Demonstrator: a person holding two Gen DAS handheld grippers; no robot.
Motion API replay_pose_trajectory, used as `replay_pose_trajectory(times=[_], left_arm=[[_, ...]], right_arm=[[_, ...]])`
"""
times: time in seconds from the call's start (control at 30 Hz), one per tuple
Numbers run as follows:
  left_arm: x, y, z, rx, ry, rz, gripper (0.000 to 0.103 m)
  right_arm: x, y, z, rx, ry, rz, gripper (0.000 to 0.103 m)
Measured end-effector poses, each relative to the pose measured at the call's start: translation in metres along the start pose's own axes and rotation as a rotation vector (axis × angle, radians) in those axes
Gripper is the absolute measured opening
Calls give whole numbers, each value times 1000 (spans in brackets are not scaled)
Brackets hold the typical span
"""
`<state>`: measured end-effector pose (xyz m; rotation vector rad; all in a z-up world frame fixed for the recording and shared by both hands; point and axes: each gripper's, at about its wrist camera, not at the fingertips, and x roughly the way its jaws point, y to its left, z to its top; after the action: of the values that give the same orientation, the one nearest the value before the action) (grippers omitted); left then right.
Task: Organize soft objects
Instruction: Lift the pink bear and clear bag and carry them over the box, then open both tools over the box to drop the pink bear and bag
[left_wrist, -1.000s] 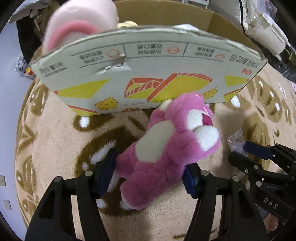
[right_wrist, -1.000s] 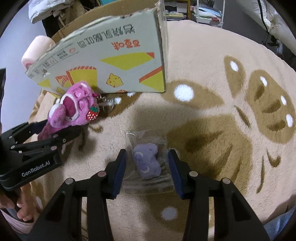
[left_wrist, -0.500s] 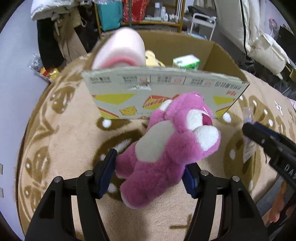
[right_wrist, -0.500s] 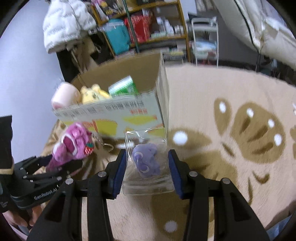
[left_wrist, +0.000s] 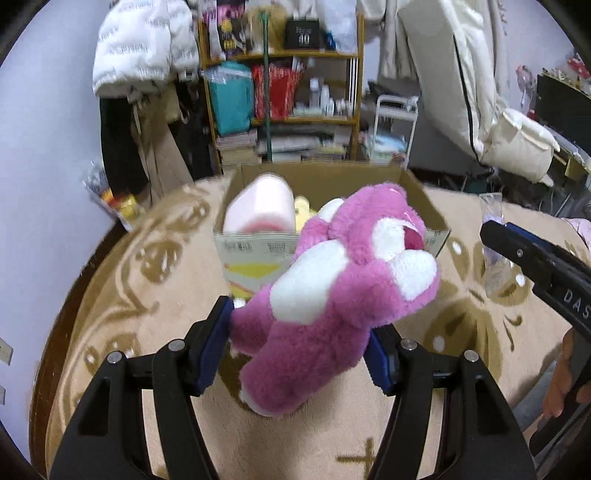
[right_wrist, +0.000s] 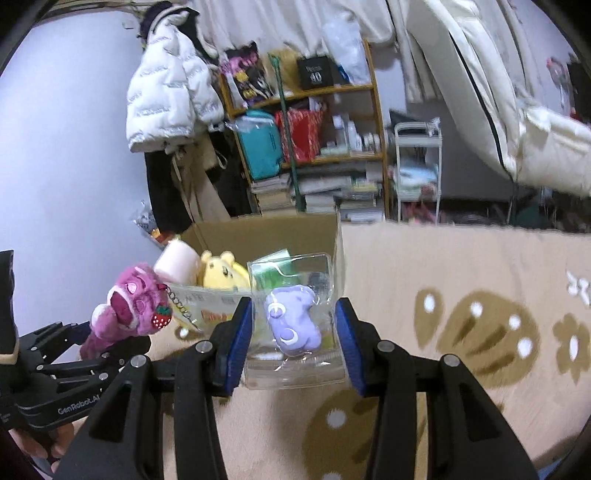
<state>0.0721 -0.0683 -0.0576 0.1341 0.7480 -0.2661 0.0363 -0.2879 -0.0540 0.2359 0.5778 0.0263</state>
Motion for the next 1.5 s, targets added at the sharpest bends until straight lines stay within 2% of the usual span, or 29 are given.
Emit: replay_pose_trajectory(times=[0.13, 0.37, 0.5, 0.67, 1.1, 1.3, 1.5], left_arm=[[-8, -3, 6, 9, -67, 35, 64], [-13, 8, 26, -40, -142, 39, 64], [-12, 7, 40, -9, -175, 51, 64], [-11, 11, 54, -36, -194, 31, 65], [-6, 1, 85, 41, -266, 64, 65], [8, -2, 88, 54, -266, 70, 65], [33, -7, 85, 70, -219, 78, 66]], right_arm=[[-7, 7, 12, -35, -41, -6, 48], [-8, 19, 28, -73, -96, -9, 48], [2, 22, 36, -72, -114, -6, 48], [12, 19, 45, -46, -105, 15, 48], [26, 20, 81, -91, -153, 18, 48], [40, 18, 85, -99, -132, 24, 49], [59, 7, 79, -53, -90, 46, 49]])
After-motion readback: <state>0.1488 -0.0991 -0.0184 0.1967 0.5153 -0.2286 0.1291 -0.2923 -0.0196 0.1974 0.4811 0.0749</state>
